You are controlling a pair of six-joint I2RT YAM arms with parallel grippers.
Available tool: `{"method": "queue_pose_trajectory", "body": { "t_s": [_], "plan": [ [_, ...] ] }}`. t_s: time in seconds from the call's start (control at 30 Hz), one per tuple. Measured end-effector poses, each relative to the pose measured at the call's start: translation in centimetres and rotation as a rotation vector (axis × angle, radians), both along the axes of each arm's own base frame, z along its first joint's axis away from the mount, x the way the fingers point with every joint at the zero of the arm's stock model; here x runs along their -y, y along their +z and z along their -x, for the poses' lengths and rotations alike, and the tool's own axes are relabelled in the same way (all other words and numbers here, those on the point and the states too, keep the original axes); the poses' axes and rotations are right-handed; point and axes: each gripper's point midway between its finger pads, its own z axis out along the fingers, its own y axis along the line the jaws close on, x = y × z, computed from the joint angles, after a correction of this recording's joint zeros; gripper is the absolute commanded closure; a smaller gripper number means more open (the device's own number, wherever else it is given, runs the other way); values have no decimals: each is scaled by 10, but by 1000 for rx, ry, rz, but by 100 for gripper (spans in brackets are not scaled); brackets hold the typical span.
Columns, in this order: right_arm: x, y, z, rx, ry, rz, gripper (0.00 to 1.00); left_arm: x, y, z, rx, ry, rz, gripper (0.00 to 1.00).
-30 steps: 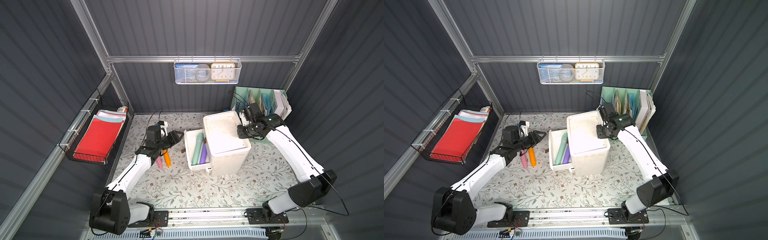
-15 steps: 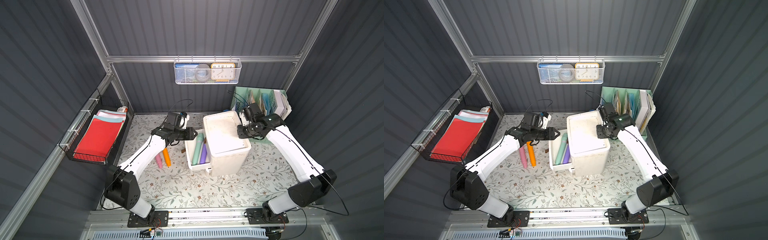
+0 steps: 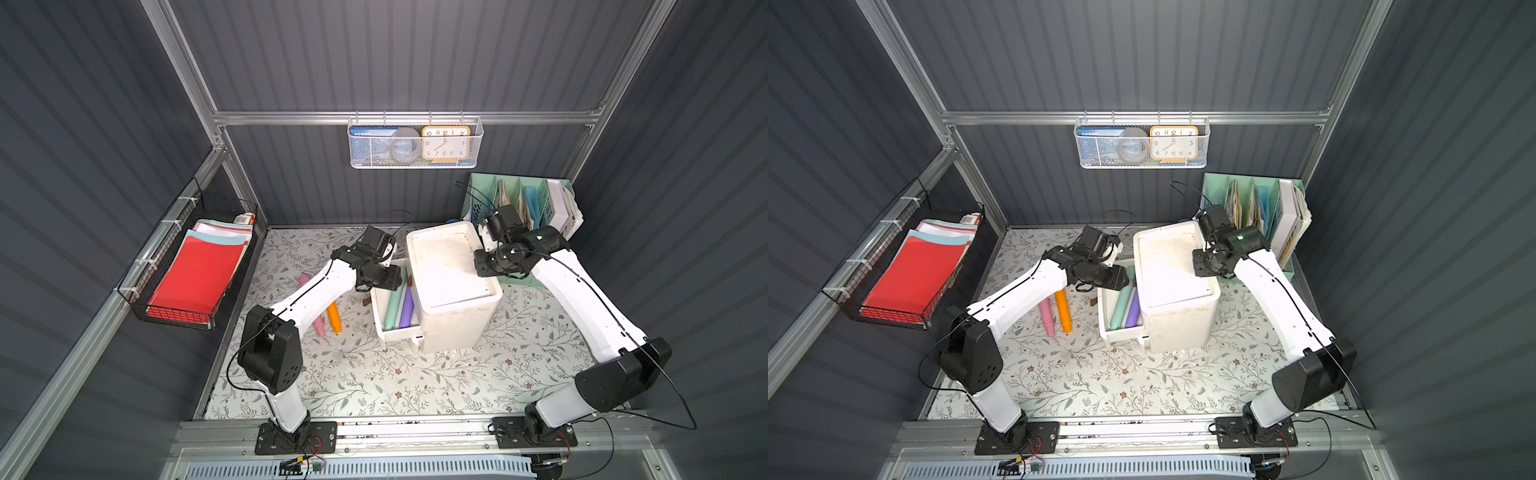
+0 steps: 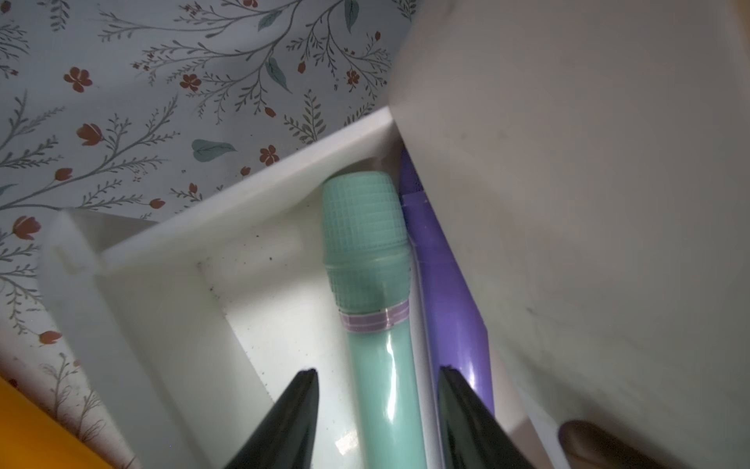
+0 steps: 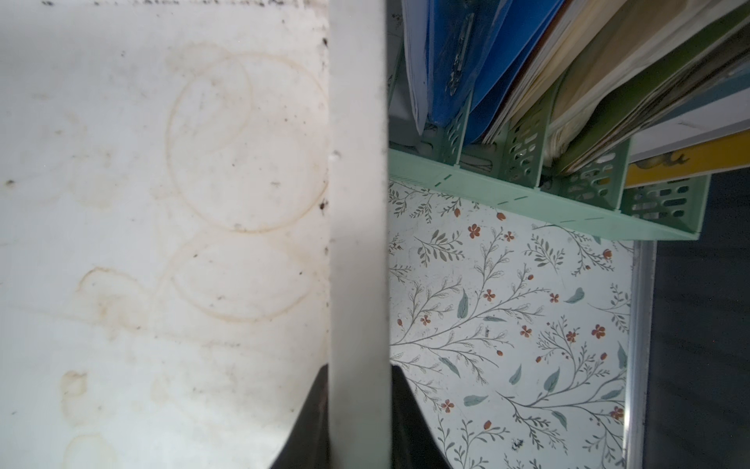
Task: Take the microphone out of the drawer
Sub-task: Pick up the microphone from the drawer.
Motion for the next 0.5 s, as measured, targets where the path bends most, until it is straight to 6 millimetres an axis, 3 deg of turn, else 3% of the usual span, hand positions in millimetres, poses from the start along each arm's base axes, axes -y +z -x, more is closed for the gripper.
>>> {"method": "queue_pose_trajectory", "body": {
  "t_s": [0.33,0.5],
  "plan": [
    [0,-1,0,-5,-2,1,100,14,-28,5,-21,-28,-131,49],
    [0,-2,-1,-7,-2,2,100,12,-37,6,-22,-16,-180,49]
  ]
}}
